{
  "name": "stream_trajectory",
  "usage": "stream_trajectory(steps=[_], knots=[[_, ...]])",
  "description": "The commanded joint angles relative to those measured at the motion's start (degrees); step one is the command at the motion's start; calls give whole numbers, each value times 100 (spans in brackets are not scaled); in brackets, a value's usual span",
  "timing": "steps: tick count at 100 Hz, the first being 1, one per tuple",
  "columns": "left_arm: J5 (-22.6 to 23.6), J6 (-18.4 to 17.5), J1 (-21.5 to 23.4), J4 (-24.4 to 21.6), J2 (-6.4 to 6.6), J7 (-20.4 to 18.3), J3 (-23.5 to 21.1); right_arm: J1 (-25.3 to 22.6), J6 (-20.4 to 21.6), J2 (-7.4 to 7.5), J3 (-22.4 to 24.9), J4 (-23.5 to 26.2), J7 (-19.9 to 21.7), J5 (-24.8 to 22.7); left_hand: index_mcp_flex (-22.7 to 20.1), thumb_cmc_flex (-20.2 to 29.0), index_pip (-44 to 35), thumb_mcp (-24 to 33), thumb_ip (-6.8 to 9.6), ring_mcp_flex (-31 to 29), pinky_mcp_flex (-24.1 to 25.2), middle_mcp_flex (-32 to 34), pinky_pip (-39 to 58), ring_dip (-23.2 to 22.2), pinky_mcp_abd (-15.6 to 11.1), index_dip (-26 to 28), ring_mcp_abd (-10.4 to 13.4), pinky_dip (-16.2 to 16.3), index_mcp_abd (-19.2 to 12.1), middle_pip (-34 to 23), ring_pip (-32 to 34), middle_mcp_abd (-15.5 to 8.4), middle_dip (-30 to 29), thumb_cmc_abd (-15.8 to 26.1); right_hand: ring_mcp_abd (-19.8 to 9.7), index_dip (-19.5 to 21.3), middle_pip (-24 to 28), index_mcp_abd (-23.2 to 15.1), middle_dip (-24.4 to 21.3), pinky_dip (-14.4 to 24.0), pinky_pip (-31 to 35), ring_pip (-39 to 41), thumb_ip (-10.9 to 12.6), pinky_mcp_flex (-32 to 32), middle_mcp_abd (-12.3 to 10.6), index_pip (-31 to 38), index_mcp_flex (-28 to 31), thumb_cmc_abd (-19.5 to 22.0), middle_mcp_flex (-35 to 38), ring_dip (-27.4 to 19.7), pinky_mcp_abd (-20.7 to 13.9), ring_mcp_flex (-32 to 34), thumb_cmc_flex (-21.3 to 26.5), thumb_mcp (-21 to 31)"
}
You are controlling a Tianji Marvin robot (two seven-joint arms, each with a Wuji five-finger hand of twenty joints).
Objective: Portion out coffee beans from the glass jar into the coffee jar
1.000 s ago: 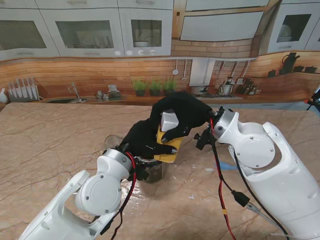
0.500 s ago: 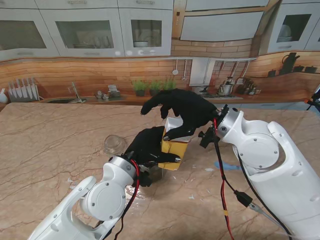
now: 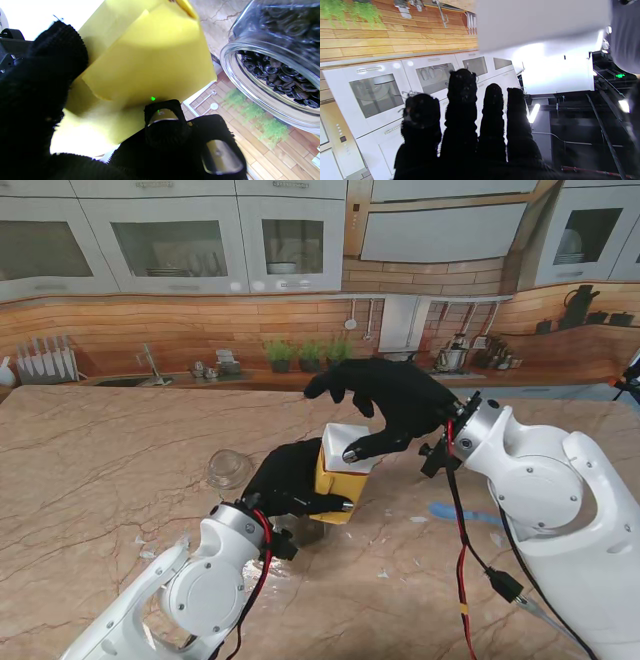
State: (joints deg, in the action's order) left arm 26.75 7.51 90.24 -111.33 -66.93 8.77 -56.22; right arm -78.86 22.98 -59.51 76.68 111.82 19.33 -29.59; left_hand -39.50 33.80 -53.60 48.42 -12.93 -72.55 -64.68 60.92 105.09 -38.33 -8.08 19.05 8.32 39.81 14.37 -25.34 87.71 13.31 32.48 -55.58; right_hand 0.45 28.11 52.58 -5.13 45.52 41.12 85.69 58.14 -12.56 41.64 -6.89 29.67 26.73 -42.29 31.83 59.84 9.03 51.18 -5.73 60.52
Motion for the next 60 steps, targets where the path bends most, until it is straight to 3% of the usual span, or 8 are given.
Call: stream_trajectory(steps=[1,15,16,20,33,60], knots=[[74,-70,84,-12,9,51,-39,-91,-62,24,47,63,50,-94,-446,1259,-1787,1191,635,-57,73,949,1450,-29,-859,393,7,-43,-1719,-574,10,-704,505,853,-148,68,263,204,264,197,321,401,-5,74,13,-116,146,189,126,213,-86,32,-369,-53],[176,-116,107,59,-3,175,-88,-220,-167,60,129,140,195,-392,-437,1260,-1790,1193,641,-59,74,941,1441,-45,-865,398,75,-51,-1716,-574,-9,-699,501,852,-193,114,373,285,501,313,493,769,-28,196,47,-143,384,357,268,285,-53,122,-715,-37],[179,-115,107,64,-5,182,-89,-227,-174,61,131,142,201,-410,-433,1264,-1787,1189,643,-58,74,937,1441,-54,-865,397,-53,-52,-1708,-573,7,-695,501,860,-195,116,371,284,505,313,493,771,-28,197,45,-145,388,363,269,283,-54,123,-722,-34],[214,-107,96,90,-9,216,-93,-242,-187,62,126,128,197,-461,-438,1270,-1786,1180,649,-60,74,942,1441,-57,-867,397,52,-54,-1704,-578,-16,-698,502,850,-184,126,363,288,520,312,492,773,-26,195,45,-150,409,384,268,274,-54,113,-730,-31],[265,-94,85,135,-17,269,-101,-258,-165,53,78,53,116,-618,-447,1269,-1784,1186,648,-60,74,948,1442,-66,-867,393,71,-56,-1706,-574,-20,-693,492,842,-179,199,337,231,549,299,464,795,-19,203,52,-99,547,381,334,249,0,164,-664,-44],[124,-33,143,53,-35,279,-121,-173,39,49,-31,-81,-34,-1001,-465,1265,-1771,1182,646,-62,74,962,1443,-82,-867,381,62,-58,-1699,-566,-19,-682,480,831,-357,796,389,-337,578,151,440,846,186,414,-160,500,988,347,675,107,-111,499,612,-609]])
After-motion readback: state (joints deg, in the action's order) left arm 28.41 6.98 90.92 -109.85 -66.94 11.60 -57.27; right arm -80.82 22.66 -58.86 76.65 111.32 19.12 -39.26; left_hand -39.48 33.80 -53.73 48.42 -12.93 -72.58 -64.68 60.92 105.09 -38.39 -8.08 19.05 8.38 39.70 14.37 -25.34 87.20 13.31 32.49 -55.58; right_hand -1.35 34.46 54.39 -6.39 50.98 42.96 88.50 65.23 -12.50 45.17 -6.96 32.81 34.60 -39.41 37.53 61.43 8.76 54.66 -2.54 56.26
